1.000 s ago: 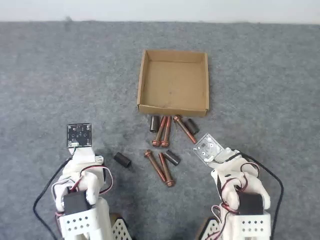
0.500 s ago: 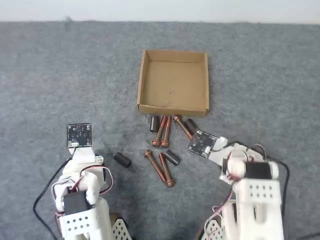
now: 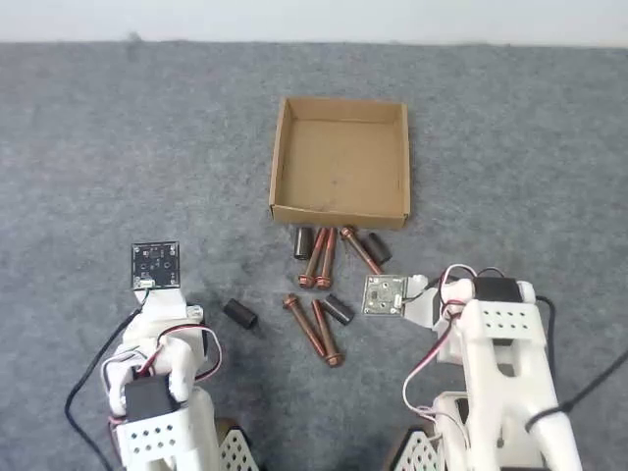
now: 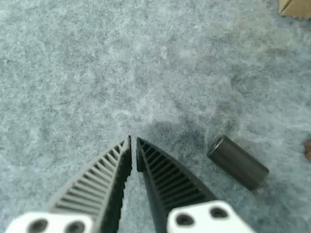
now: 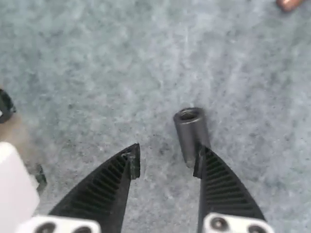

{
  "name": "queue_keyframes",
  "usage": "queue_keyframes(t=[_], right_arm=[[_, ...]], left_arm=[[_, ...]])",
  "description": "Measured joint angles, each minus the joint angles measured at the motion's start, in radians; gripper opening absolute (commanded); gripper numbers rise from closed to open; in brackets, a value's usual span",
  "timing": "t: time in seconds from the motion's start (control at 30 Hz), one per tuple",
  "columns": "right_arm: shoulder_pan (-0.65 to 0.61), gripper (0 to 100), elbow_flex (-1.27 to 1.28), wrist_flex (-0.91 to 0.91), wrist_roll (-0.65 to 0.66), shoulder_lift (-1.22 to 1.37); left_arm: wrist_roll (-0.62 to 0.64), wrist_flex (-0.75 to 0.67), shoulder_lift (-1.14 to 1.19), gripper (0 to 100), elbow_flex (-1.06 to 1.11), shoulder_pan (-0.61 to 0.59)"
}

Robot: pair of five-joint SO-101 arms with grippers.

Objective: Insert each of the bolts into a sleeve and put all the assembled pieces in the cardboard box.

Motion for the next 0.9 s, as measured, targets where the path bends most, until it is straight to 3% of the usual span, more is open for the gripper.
queue_keyframes(t=[0.63, 0.8, 0.9], right_arm=[[-0.009, 16.5, -0.018, -0.288, 0.002, 0.282], [-0.011, 1.6, -0.080, -0.307, -0.098, 0.362], [-0.006, 2.1, -0.120, -0.315, -0.169, 0.400]], left_arm=[[0.000, 0.000, 0.000, 2, 0.000, 0.000], [0.000, 0.000, 0.000, 2, 0.000, 0.000], [0.000, 0.000, 0.000, 2, 0.000, 0.000]])
